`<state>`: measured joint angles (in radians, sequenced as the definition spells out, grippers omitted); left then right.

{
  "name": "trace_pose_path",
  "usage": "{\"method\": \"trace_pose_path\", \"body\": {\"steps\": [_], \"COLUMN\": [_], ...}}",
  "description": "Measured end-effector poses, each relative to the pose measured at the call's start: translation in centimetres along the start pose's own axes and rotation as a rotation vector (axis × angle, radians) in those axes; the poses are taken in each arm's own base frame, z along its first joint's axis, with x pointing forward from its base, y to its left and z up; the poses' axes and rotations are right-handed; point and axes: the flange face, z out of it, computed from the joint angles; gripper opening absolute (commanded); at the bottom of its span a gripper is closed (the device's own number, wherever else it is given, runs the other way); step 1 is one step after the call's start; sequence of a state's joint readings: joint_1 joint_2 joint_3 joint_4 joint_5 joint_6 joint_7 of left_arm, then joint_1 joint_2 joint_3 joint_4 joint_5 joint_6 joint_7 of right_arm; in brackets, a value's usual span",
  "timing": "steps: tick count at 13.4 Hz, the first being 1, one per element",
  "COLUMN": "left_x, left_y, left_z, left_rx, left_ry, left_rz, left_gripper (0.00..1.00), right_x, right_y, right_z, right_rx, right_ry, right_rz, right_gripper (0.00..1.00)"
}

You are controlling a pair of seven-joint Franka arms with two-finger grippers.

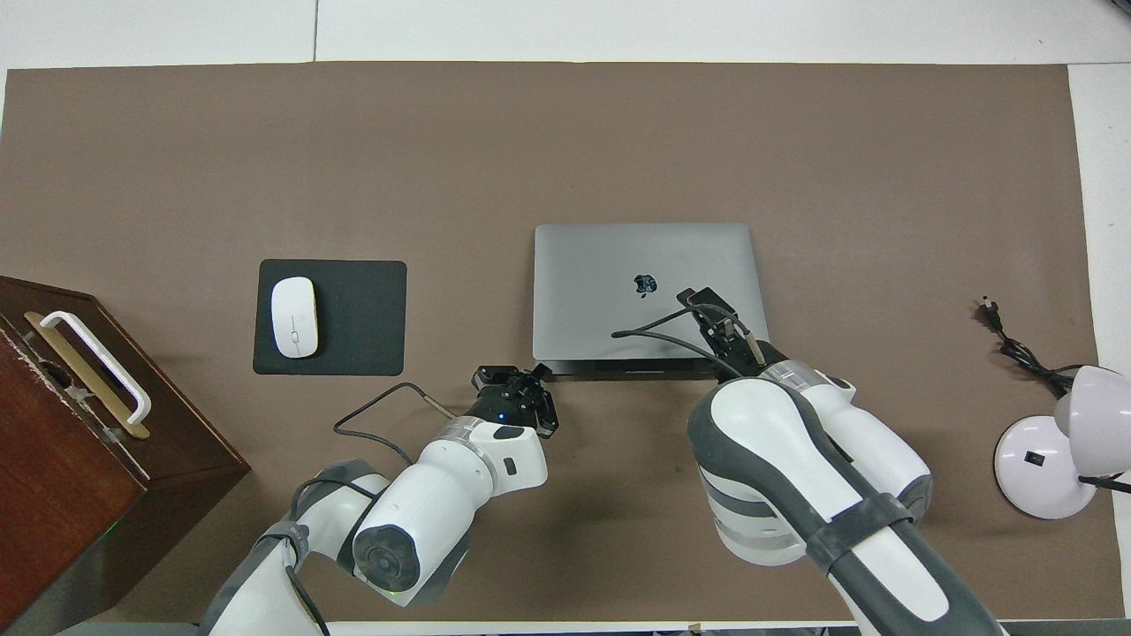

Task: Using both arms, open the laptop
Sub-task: 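Lift the laptop lid upward and away with the right gripper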

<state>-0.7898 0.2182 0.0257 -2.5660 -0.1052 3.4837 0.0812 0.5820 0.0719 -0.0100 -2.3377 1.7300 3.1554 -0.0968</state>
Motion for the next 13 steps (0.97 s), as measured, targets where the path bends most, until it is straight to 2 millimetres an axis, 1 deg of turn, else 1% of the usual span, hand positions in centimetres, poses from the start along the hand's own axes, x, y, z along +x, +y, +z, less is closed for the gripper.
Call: {"method": "trace_pose_path", "body": {"steps": [5,8,13], "left_x": [0.0,0.0,0.0], "left_y": [0.0,0.0,0.0], "left_z": [0.0,0.0,0.1], "left_rx": [0.0,0.0,0.0], "left_ry": [0.0,0.0,0.0], "left_rz": [0.0,0.0,0.001], "left_gripper": [0.0,0.0,0.0], "right_x": [0.2,0.5,3.4], "right_y": [-2.3,-4.8,-9.3], "right_z": [0.2,0.0,0.1], "right_rx": [0.042,0.09,0.175], "right_ry": [0.003,0.008,0.045], "right_rz": [-0.031,-0.038,-0.056], "right_gripper": [1.0,1.0,1.0]}}
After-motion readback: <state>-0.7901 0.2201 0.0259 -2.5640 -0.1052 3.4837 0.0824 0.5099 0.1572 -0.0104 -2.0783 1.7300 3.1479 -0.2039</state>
